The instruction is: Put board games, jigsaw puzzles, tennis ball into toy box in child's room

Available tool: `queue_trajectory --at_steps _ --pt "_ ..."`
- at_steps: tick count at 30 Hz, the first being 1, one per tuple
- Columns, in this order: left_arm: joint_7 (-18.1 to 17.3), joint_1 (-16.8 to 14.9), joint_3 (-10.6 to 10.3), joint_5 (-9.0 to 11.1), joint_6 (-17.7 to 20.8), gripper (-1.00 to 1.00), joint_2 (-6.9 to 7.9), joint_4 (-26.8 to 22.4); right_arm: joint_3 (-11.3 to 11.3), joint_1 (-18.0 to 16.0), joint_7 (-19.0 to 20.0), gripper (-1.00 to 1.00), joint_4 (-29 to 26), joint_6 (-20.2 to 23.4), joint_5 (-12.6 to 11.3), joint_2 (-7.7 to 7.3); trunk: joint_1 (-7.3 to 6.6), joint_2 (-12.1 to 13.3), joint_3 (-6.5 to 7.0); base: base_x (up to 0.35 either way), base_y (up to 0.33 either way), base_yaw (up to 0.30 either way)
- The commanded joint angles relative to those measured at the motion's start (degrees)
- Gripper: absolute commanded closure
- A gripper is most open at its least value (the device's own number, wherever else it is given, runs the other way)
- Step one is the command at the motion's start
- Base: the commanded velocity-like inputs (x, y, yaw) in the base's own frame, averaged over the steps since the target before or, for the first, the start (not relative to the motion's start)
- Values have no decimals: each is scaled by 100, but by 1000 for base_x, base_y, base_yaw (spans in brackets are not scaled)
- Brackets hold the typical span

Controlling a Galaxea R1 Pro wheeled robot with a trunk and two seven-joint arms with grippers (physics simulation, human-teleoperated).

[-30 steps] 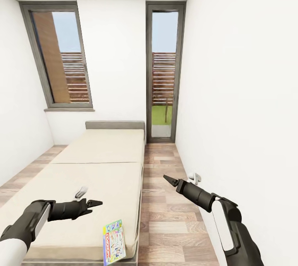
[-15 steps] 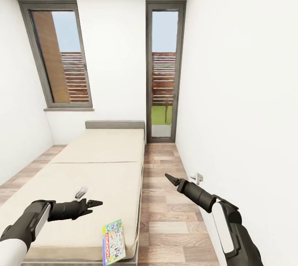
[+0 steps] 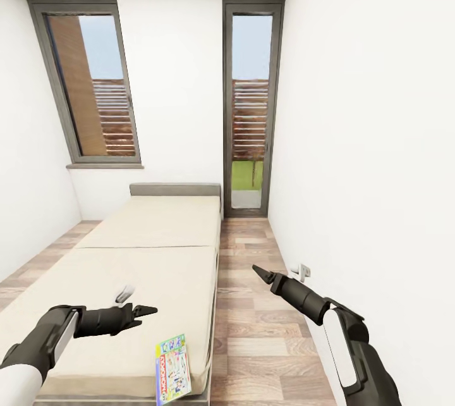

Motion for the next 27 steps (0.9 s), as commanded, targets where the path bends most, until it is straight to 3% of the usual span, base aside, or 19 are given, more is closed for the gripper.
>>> queue_trajectory --at_steps 1,11,27 --pt "-4 -5 5 22 49 -100 -3 0 -16 -6 12 -100 4 12 -23 6 24 -50 -28 0 0 0" --pt "1 -5 -3 29 44 -100 -10 -1 -32 2 -2 -100 200 -265 -30 11 244 -451 -208 0 0 0" --pt "4 -5 -4 30 35 -100 -19 -1 -44 3 -125 -100 424 -366 -34 9 595 -1093 -495 0 0 0"
